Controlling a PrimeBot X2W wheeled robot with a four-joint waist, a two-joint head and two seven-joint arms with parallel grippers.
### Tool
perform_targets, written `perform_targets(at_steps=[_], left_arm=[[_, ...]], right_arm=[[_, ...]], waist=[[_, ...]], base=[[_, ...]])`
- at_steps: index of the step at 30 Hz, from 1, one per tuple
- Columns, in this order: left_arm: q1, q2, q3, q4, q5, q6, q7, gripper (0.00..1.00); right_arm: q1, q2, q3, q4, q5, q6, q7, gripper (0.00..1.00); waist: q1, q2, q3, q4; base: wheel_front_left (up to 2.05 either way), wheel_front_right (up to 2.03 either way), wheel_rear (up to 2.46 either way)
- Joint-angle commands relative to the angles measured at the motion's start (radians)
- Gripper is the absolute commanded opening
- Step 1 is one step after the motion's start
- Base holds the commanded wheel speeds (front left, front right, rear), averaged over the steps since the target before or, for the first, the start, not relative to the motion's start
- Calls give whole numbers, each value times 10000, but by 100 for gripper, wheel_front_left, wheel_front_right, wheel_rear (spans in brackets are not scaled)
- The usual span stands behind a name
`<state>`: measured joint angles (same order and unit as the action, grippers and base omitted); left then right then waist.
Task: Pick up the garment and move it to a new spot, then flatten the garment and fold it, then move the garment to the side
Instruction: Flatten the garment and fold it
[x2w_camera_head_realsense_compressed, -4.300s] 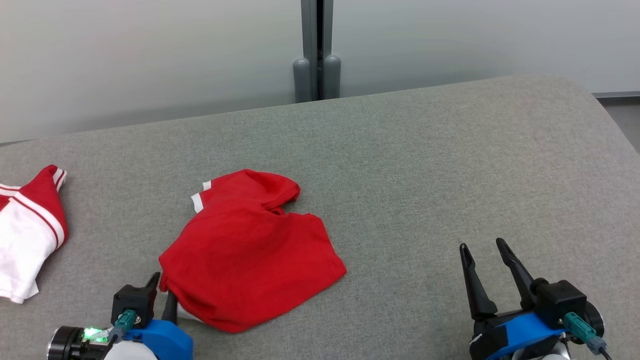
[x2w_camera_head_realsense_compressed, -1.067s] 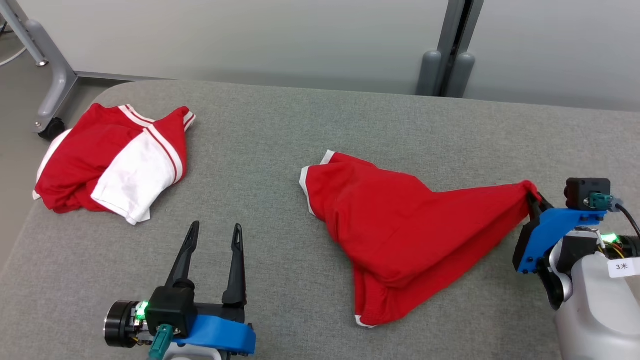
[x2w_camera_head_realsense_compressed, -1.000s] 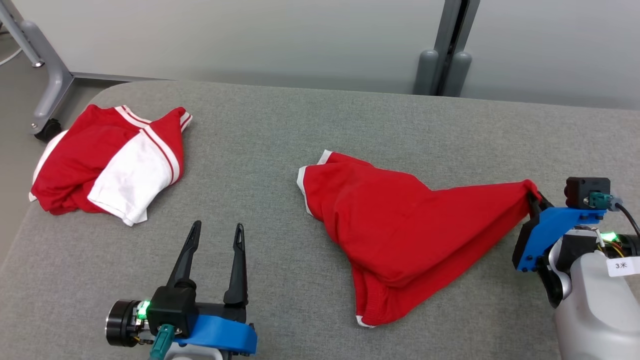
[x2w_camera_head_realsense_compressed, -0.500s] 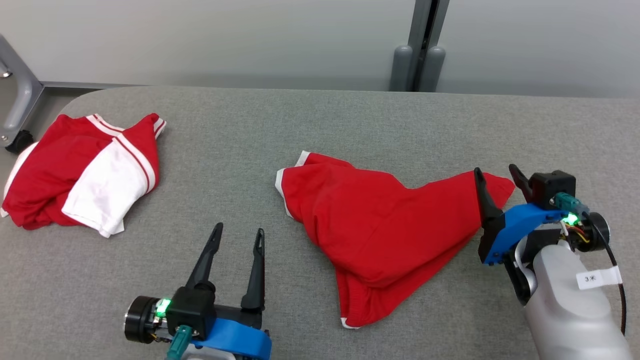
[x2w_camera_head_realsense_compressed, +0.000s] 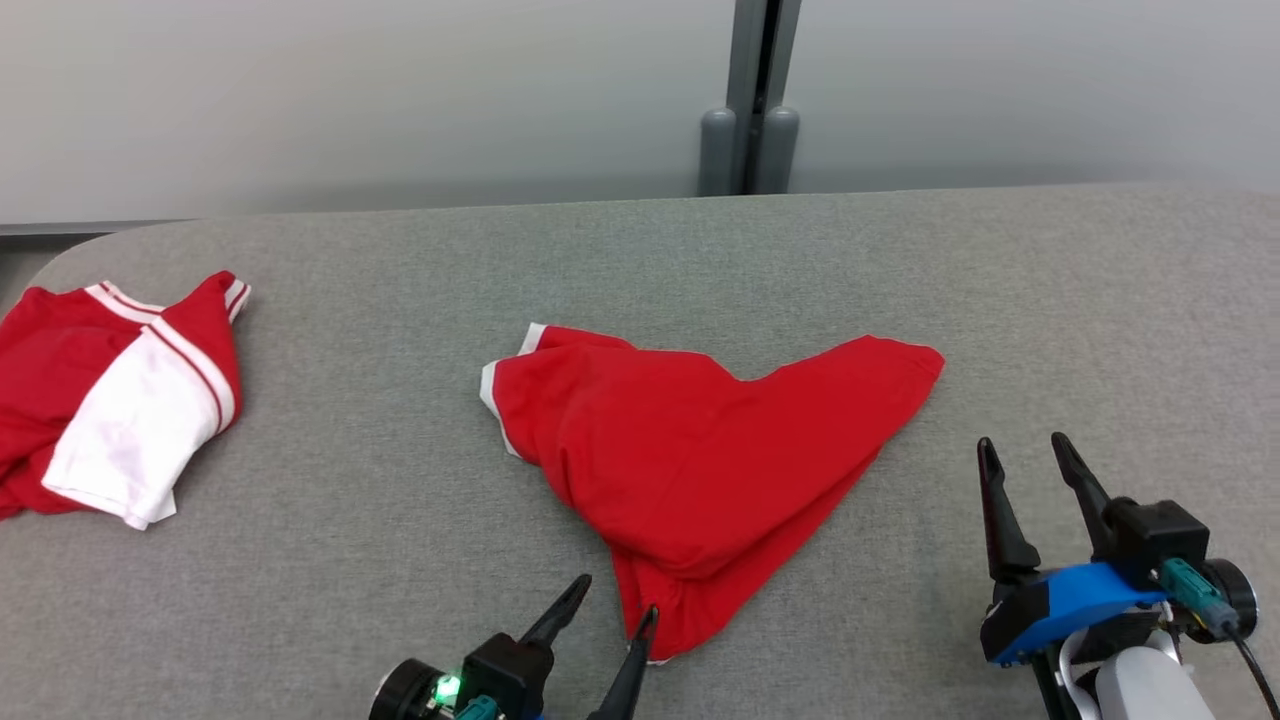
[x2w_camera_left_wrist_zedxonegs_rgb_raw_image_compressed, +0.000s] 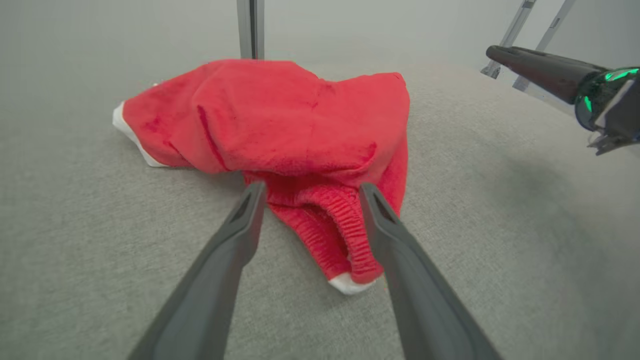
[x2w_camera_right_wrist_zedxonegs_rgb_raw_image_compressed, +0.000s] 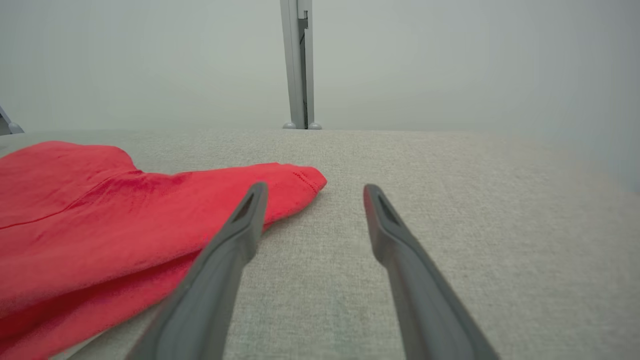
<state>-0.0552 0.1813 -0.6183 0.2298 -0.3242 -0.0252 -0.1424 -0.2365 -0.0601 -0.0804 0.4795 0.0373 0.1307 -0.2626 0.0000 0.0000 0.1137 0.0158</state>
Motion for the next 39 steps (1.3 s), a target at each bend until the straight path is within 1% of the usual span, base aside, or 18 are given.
perform_targets(at_steps=[1, 3, 6, 10, 12, 13, 14, 15, 16, 20, 25, 28, 31, 32, 35, 36, 38, 39], left_arm=[[14, 17, -26, 150, -90, -100, 172, 100], [-153, 59, -180, 424, -135, -232, 478, 100], [-339, -39, -301, 770, -308, -406, 878, 100], [-654, -129, -319, 1249, -504, -469, 1458, 100], [-802, -213, -389, 1367, -530, -533, 1462, 100], [-864, -292, -416, 1326, -574, -562, 1338, 86], [-911, -364, -423, 1268, -642, -613, 1225, 49], [-965, -376, -474, 1186, -631, -649, 1093, 26], [-1015, -371, -528, 1090, -585, -694, 971, 0], [-1238, -260, -966, 485, -286, -837, 487, 0], [-1628, -121, -1393, -703, 231, -917, -90, 0], [-1954, -89, -1613, -1600, 496, -944, -189, 0], [-2202, -179, -1706, -2545, 447, -963, -55, 0], [-2244, -190, -1664, -2804, 361, -962, 41, 0], [-2323, -159, -1249, -3168, -33, -756, 369, 0], [-2362, -72, -1069, -3083, -126, -696, 483, 0], [-2302, -54, -623, -2710, -642, -574, 606, 0], [-2354, 70, -418, -2380, -699, -511, 706, 0]], right_arm=[[268, 60, 9, -322, -41, 1, -31, 100], [564, 86, 60, -802, -41, 1, -32, 100], [783, 97, 292, -1272, 247, 1, -33, 100], [899, 95, 380, -1598, 414, 1, -33, 100], [926, 96, 437, -1680, 476, 1, -34, 100], [939, 95, 410, -1733, 515, 1, -32, 100], [958, 94, 371, -1780, 529, 1, -34, 100], [987, 96, 332, -1813, 520, 1, -33, 100], [1020, 96, 280, -1833, 527, 1, -33, 100], [1059, 97, 116, -1805, 497, 1, -33, 100], [1066, 95, -61, -1726, 605, 1, -33, 100], [1073, 95, -139, -1703, 657, 1, -33, 100], [1089, 94, -241, -1691, 665, 1, -33, 100], [1094, 94, -273, -1685, 667, 1, -33, 100], [1088, 94, -346, -1676, 665, 1, -34, 100], [1072, 94, -363, -1675, 664, 1, -34, 100], [1017, 94, -400, -1676, 669, 1, -35, 100], [984, 94, -393, -1669, 674, 1, -34, 100]], waist=[[0, 0, -40, -162], [0, 0, -5, -379], [0, 0, 71, -670], [0, 0, 168, -923], [0, 0, 198, -1031], [0, 0, 211, -1068], [0, 0, 222, -1089], [0, 0, 228, -1103], [0, 0, 226, -1107], [0, 0, 183, -1057], [0, 0, 22, -931], [0, 0, -80, -872], [0, 0, -155, -828], [0, 0, -169, -818], [0, 0, -184, -808], [0, 0, -172, -807], [0, 0, -124, -804], [0, 0, -93, -813]], base=[[0, 0, 0], [0, 0, 0], [0, 0, 0], [0, 0, 0], [0, 0, 0], [0, 0, 0], [0, 0, 0], [0, 0, 0], [0, 0, 0], [0, 0, 0], [0, 0, 0], [0, 0, 0], [0, 0, 0], [0, 0, 0], [0, 0, 0], [0, 0, 0], [0, 0, 0], [0, 0, 0]])
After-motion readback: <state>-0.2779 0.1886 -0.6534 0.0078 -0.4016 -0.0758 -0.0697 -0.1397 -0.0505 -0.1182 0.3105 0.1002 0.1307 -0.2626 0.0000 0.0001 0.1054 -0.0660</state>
